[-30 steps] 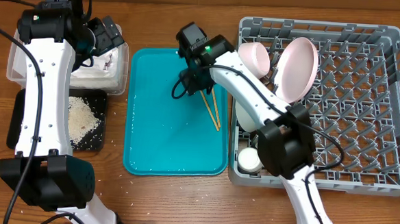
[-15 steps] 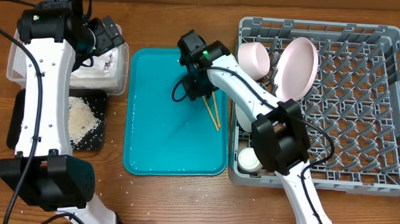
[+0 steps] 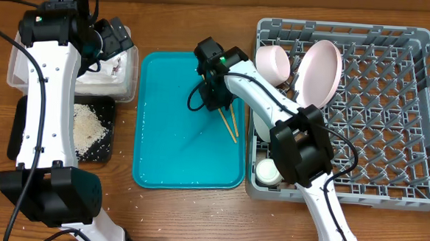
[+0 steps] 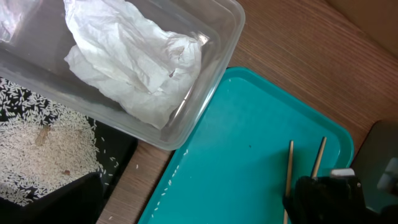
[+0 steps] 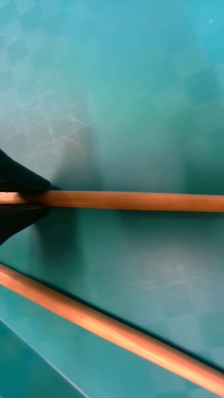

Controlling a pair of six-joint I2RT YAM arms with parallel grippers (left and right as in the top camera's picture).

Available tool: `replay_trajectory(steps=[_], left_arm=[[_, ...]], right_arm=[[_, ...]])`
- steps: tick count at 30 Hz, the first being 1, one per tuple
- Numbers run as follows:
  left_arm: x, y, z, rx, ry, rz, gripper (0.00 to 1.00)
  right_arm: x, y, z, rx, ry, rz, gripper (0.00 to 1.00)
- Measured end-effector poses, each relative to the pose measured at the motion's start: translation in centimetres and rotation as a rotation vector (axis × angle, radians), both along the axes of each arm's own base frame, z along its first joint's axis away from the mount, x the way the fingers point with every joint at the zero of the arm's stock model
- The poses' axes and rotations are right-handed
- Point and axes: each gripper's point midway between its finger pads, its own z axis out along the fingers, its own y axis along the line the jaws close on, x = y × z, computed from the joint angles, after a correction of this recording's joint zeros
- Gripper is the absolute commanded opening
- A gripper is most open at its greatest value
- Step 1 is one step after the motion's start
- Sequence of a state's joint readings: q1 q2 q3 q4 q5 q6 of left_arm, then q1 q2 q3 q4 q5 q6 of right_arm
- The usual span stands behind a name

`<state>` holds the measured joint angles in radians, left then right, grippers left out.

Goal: Sort waste into correct bins and load items into the dishwasher
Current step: 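Grasp one wooden chopstick on the teal tray with the right gripper, then carry the chopstick into the rack and release it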

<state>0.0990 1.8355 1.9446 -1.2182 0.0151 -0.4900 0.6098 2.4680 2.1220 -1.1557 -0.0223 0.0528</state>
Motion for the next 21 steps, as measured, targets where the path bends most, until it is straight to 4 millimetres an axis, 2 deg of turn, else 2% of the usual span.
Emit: replay_trajectory(steps=[5,8,10,13,14,16,18,21], left_arm=[[0.0,0.0,0.0,0.000,0.000,0.000,1.00],[0.0,0.0,0.0,0.000,0.000,0.000,1.00],[0.0,0.0,0.0,0.000,0.000,0.000,1.00],[0.0,0.0,0.0,0.000,0.000,0.000,1.00],[0.0,0.0,0.0,0.000,0.000,0.000,1.00],[0.0,0.0,0.0,0.000,0.000,0.000,1.00],[0.0,0.0,0.0,0.000,0.000,0.000,1.00],[0.0,0.0,0.0,0.000,0.000,0.000,1.00]], right_arm=[[-1.7,-0.7,0.7,-0.037,0.065,-0.005,0.04],[-1.7,-0.4,3.2,-0.027,0.065,-0.013,0.04],[-1.0,0.1,6.5,0.008,0.018,-0.018,0.04],[-0.5,-0.1,14.3,0.074,-0.093,-0.064,0.04],[-0.6,-0.8,17.1,0.090,-0.133,-0.097,0.04],[-1.2,-2.8,21.7,0.109,-0.196,-0.167,0.04],[-2.0,-6.2,26.3,0.126,-0.258,-0.276,0.04],[-2.1,-9.7,29.6,0.162,-0.314,-0.390,0.04]])
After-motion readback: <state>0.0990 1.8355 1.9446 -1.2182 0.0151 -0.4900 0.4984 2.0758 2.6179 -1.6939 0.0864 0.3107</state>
